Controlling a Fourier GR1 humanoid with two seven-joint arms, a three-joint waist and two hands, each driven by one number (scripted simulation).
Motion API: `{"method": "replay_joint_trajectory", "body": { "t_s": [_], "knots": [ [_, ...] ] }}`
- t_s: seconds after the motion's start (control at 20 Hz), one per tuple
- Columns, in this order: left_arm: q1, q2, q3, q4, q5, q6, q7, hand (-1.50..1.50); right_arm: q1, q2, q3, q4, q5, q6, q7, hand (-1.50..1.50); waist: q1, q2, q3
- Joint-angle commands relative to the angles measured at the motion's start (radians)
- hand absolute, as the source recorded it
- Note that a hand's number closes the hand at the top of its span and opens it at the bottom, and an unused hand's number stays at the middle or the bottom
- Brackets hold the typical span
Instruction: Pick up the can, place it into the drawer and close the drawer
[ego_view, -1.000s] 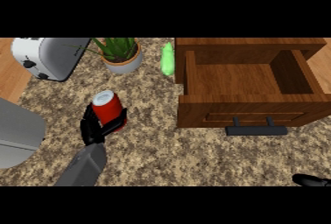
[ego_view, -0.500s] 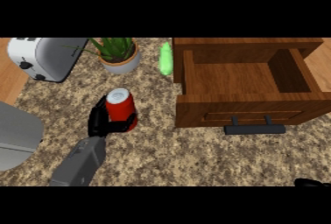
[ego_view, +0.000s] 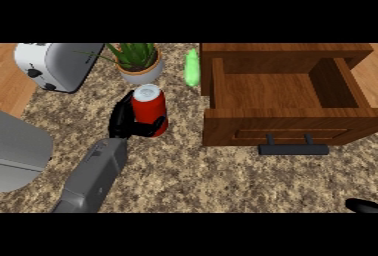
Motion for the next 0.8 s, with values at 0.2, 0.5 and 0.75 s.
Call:
{"method": "replay_joint_trajectory", "body": {
  "t_s": [0.2,0.5,0.75],
  "knots": [
    [-0.044,-0.048,-0.103,-0.305,-0.06,0.115,0.244,1.5,0.034,-0.023,-0.069,-0.022,-0.056,0.02,0.011,-1.5,0.015,-0.01,0.002],
    [-0.14,-0.069,-0.113,-0.448,-0.077,0.203,0.451,1.5,0.003,0.026,0.021,-0.01,0.042,-0.009,-0.015,-1.5,0.009,-0.003,0.001],
    [-0.216,-0.063,-0.118,-0.564,-0.089,0.245,0.61,1.5,0.023,0.009,-0.025,-0.07,-0.001,-0.01,0.032,-1.5,0.005,-0.005,0.0]
  ]
}}
